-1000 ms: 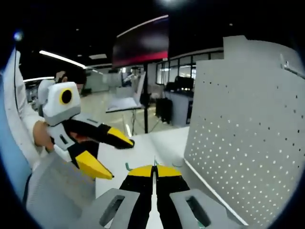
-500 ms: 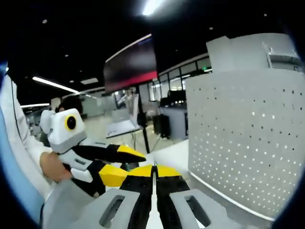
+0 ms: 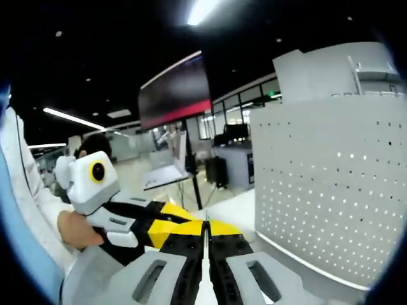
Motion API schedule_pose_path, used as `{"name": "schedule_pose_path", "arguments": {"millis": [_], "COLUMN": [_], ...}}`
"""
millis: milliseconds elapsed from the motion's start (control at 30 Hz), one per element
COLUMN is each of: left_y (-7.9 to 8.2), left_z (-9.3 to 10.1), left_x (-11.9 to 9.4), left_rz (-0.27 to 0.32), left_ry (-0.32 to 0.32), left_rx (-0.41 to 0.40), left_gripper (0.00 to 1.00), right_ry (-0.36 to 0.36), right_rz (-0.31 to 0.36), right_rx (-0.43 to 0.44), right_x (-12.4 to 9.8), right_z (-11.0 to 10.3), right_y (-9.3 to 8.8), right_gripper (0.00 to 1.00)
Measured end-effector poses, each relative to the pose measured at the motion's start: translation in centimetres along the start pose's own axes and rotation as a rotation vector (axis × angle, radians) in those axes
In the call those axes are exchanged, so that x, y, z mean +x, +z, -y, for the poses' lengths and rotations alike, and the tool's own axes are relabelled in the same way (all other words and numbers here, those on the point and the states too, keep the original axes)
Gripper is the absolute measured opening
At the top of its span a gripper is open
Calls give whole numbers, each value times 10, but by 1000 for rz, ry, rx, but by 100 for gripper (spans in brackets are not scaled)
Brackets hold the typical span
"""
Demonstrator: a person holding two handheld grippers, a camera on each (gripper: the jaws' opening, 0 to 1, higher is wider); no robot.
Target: Insert the hook assembly into the mounting plate slot until the hook locks in place.
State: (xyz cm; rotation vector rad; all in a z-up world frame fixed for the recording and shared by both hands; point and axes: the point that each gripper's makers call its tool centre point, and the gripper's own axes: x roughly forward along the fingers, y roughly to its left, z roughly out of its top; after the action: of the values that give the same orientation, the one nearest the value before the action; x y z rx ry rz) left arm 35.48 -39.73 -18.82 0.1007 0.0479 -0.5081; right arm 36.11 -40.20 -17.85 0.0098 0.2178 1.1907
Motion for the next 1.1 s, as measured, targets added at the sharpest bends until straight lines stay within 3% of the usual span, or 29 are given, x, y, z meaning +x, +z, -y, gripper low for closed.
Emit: {"name": "schedule_pose_path", "arguments": {"millis": [500, 667, 933, 1100], "left_y": [-2, -2, -4, -5], "left_z": [-2, -3, -2, -2], "left_x": [2, 1, 2, 2], "left_rz": [0, 6, -3, -5], "left_ry": [0, 1, 0, 3], "left_rx": [2, -7, -15, -22], "left_gripper": [5, 4, 4, 4], "right_ry": [-2, -4, -4, -4], "right_rz": [2, 2, -22, -22], "right_rx": [5, -35, -217, -214], "right_x": [0, 1, 1, 1], "right_z": [-2, -3, -7, -6], "right_y": [-1, 0, 0, 0], "right_gripper": [0, 0, 0, 0]}}
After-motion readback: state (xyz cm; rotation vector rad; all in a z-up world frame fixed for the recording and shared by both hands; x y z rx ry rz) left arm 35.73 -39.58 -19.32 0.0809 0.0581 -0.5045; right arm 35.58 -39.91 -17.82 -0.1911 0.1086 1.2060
